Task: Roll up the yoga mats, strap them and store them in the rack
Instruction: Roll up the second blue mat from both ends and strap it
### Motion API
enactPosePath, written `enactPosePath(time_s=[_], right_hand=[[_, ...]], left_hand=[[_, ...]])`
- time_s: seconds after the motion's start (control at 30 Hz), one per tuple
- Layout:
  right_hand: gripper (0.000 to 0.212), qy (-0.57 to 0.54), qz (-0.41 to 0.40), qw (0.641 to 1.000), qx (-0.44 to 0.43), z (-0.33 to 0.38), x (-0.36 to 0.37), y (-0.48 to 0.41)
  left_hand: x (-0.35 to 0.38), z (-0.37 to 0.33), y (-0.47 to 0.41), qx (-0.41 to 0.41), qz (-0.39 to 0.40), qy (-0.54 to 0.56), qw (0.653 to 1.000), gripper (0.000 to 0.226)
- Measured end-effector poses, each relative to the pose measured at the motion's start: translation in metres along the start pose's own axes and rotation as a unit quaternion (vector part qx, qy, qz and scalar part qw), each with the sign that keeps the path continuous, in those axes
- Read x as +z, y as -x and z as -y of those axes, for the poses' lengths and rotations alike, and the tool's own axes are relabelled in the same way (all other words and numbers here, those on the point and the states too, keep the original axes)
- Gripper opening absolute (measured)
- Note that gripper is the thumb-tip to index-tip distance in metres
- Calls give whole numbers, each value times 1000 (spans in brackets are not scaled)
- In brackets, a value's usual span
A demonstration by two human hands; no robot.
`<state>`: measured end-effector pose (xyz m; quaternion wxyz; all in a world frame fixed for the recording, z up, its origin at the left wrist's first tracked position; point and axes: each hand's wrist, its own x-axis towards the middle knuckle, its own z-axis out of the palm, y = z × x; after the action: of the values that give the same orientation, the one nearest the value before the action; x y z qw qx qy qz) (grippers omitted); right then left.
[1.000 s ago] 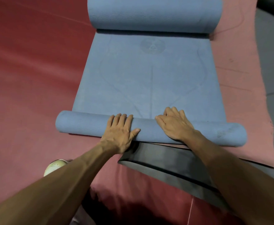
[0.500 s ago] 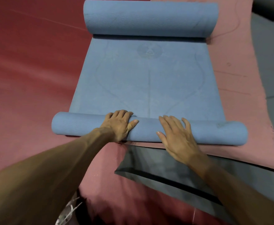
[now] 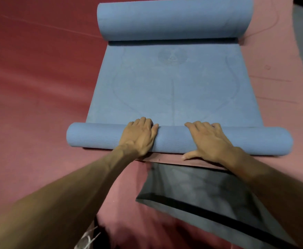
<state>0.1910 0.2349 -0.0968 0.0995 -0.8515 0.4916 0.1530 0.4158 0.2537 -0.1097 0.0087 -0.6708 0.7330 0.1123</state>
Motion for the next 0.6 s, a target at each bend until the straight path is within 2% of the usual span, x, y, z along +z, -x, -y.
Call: enactPosePath(time_s=[0.13,0.27,0.4,0.6], right_hand=[[95,-8,22,999,-28,-9,-9,-13],[87,-47,28,998,-21,-11,-19,-16],[82,-65,38,997,-17,-4,-22,-3],[79,-108,91,990,5,13,-12,34]], left_hand=[[-4,3,7,39,17,-11,999,67],[-5,1,22,56,-14,-36,998,77],[-12,-9,54,38,31,-43,998,88],[-11,2,97,85,92,-43,991,90]])
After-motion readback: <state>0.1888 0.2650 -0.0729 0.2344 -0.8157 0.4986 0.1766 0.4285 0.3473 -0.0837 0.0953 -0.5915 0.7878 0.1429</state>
